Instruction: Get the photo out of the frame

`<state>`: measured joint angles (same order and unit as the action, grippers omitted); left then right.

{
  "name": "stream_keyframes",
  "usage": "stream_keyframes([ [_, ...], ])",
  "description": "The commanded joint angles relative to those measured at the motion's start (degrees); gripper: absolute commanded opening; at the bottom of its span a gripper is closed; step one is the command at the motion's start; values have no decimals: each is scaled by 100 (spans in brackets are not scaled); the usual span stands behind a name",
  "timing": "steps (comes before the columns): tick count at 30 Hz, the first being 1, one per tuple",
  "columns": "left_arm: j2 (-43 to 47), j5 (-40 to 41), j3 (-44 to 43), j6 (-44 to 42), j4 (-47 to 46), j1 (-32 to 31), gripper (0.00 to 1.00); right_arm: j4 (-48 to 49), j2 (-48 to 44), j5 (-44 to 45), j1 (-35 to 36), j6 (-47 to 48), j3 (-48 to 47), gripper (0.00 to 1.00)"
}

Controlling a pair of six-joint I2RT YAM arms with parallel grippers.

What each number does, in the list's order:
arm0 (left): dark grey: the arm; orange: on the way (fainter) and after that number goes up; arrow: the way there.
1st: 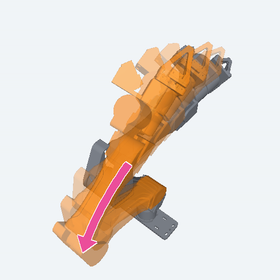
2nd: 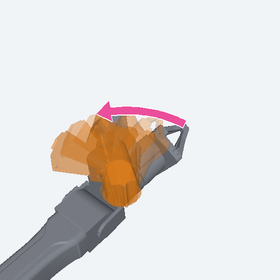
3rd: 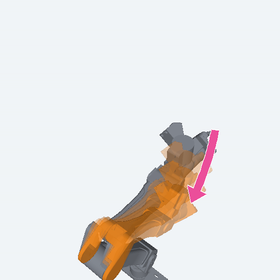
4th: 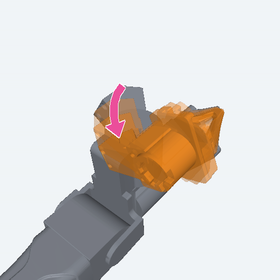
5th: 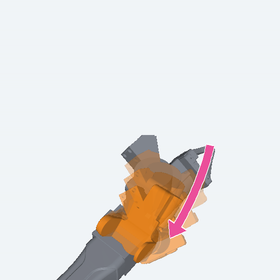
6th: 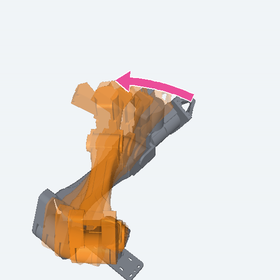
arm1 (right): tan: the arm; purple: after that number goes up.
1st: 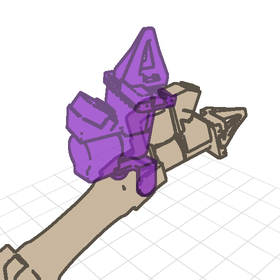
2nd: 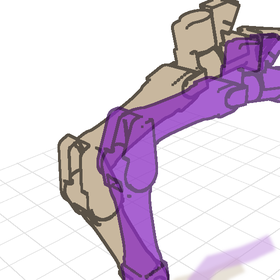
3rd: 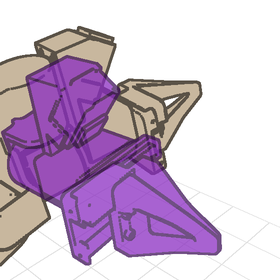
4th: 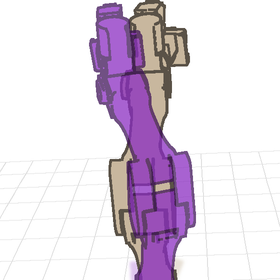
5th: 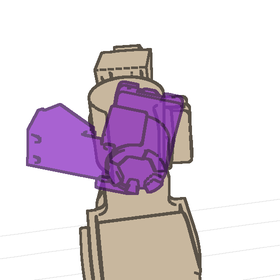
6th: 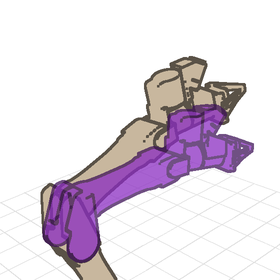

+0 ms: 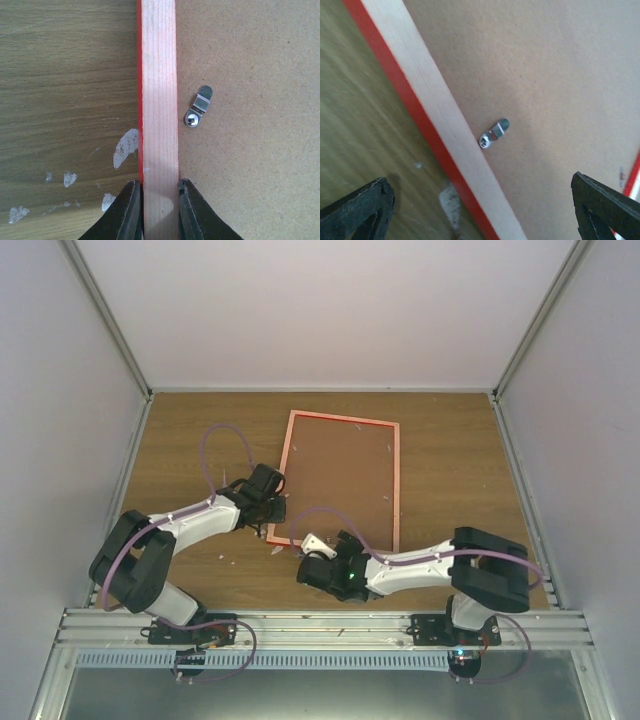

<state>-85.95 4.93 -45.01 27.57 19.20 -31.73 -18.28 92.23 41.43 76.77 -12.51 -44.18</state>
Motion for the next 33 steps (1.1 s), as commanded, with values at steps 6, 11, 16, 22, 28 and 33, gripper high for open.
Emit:
stream_keyframes([
  [6, 446, -181, -310, -42, -181, 52, 0, -34, 974, 1410, 48, -199, -251, 95],
  [11, 509, -285, -361, -37, -132, 50, 0, -274, 1456, 1908, -50, -425, -492, 94],
  [16, 603, -343, -444, -50, 0, 52, 0, -232, 1768, 2074, -116, -345, -617, 90],
  [22, 669, -382, -604, -131, 226, 52, 0, 164, 1946, 2243, -245, 142, -594, 84],
  [28, 672, -484, -735, -190, 365, 52, 0, 633, 2034, 2308, -350, 697, -512, 73],
  [33, 643, -484, -825, -233, 432, 67, 0, 762, 2011, 2408, -379, 949, -494, 61],
])
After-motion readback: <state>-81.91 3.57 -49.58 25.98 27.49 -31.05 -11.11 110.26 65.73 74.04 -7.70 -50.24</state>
